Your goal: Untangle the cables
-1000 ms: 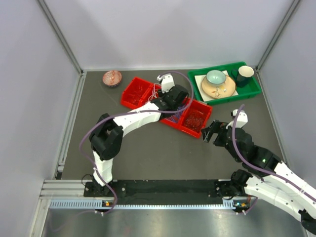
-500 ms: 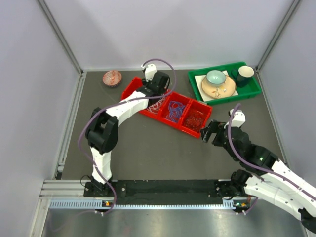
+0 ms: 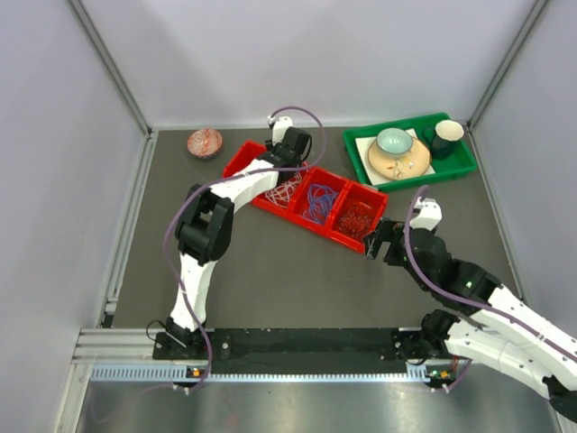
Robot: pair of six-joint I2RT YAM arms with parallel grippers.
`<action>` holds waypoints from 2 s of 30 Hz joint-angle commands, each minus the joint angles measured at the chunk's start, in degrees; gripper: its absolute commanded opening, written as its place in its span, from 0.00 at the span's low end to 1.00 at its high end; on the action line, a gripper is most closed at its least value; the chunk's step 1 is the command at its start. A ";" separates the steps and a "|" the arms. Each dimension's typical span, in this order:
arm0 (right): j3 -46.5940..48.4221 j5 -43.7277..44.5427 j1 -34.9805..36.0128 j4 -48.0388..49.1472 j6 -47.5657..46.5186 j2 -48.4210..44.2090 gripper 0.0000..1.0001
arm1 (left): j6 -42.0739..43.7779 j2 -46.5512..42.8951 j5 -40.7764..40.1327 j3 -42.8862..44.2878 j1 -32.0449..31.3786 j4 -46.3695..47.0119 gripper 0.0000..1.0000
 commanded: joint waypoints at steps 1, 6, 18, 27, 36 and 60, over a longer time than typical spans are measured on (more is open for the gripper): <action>3.05 1.55 -0.50 0.97 -1.07 0.75 0.95 | 1.63 1.19 0.32 3.60 0.70 1.97 0.49; 2.97 1.99 -0.50 1.24 -1.16 1.10 0.95 | 1.90 2.34 0.67 4.21 0.87 1.88 0.39; 2.88 1.82 -0.50 1.32 -1.16 1.37 0.95 | 0.76 2.34 -1.17 2.46 1.23 1.79 0.12; 3.14 1.29 -0.50 1.85 -0.99 2.16 0.95 | 1.10 -7.58 0.23 -5.27 1.23 0.91 0.00; 2.88 0.24 -0.50 2.38 -0.90 1.98 0.95 | 0.32 -9.61 3.22 -11.07 1.23 -2.51 0.00; 5.07 -0.47 -0.50 1.59 -2.30 4.34 0.99 | 3.12 -16.72 -1.69 -7.47 -2.20 -7.79 0.51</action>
